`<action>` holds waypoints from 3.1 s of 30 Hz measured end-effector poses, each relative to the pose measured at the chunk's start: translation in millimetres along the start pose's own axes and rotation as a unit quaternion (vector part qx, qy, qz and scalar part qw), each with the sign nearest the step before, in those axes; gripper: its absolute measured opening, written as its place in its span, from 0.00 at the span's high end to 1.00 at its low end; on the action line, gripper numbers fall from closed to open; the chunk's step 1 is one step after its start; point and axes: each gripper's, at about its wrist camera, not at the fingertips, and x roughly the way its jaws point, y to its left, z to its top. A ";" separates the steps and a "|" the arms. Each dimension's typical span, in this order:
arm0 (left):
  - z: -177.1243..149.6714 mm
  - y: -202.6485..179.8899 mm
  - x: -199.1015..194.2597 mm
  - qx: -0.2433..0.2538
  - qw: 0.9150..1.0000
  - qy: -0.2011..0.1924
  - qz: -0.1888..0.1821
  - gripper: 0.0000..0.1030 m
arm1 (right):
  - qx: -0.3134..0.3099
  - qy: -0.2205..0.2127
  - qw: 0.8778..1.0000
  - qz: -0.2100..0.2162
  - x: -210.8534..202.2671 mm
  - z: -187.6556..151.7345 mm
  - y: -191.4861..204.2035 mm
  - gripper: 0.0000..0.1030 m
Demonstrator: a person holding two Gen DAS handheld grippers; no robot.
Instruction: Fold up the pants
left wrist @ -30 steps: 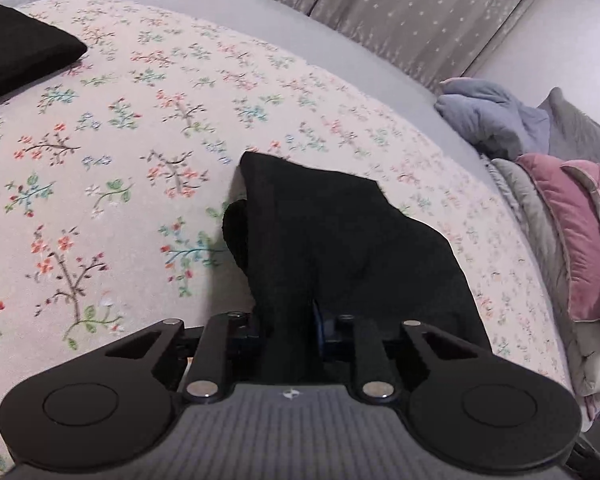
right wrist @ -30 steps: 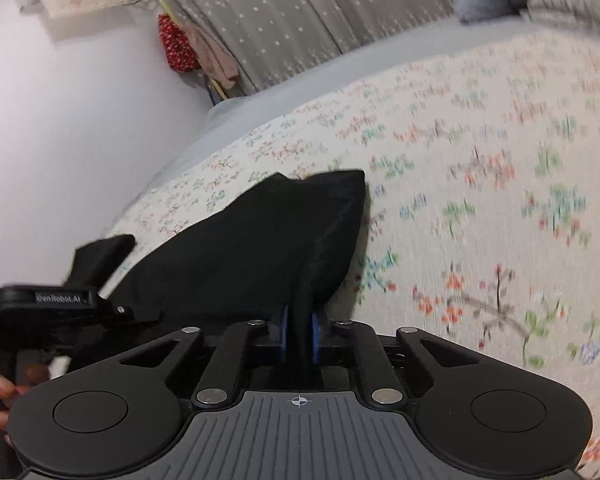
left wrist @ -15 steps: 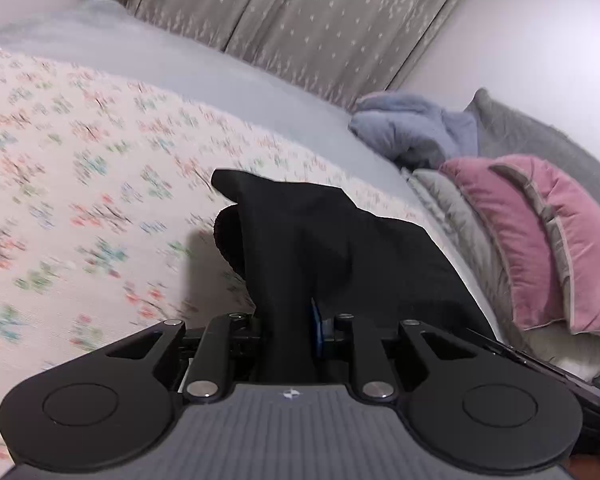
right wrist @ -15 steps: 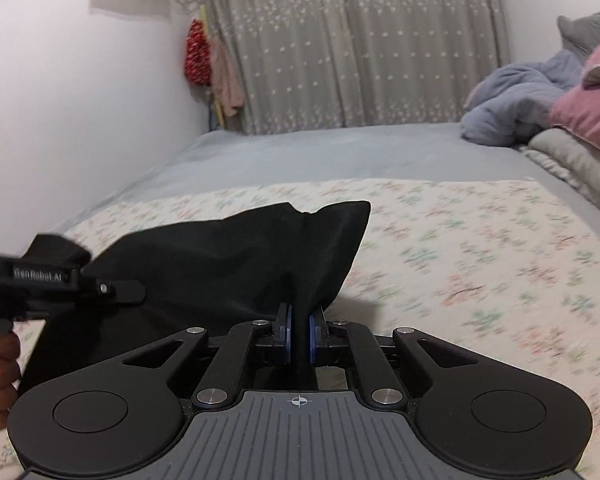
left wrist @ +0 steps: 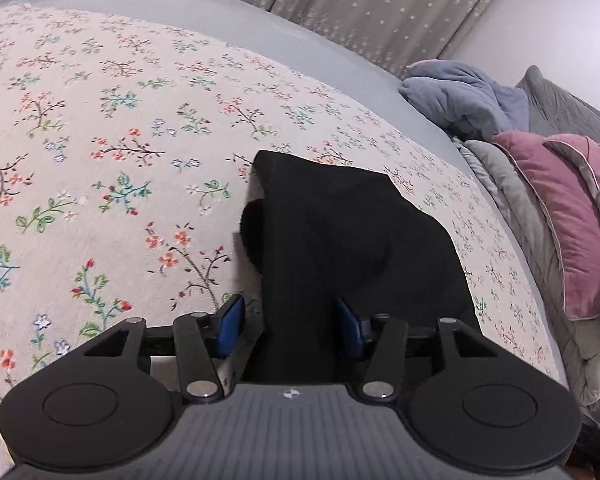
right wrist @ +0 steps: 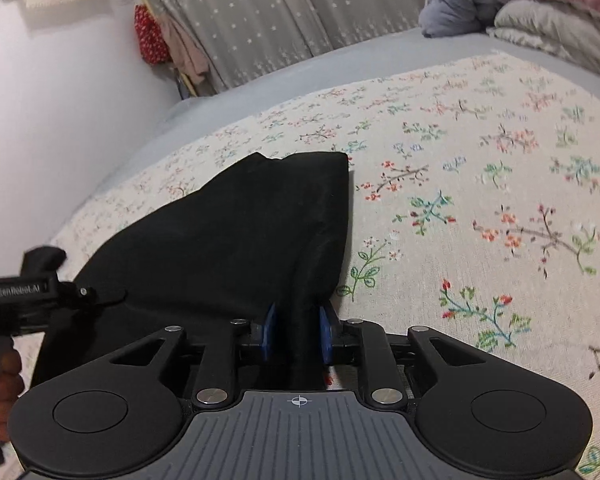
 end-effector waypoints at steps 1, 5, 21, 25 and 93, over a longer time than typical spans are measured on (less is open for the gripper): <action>0.5 -1.1 -5.4 0.003 1.000 -0.006 0.007 0.34 | -0.009 -0.002 1.000 -0.010 -1.2 0.5 5.1 0.73; 4.3 -13.9 -27.2 0.037 0.997 -0.040 0.060 0.34 | -0.063 -0.031 0.995 -0.072 -19.6 6.6 20.3 0.66; -56.9 -44.0 -21.9 0.192 0.979 -0.045 0.046 0.44 | -0.090 -0.012 0.995 -0.042 -14.0 -28.0 46.7 0.66; -58.5 -46.1 -24.1 0.186 0.980 -0.045 0.060 0.44 | -0.076 -0.013 0.996 -0.044 -19.7 -30.6 46.1 0.66; -193.2 -57.6 -174.1 0.160 0.969 -0.131 0.136 0.00 | -0.086 -0.122 0.980 -0.133 -223.5 -144.8 127.0 0.00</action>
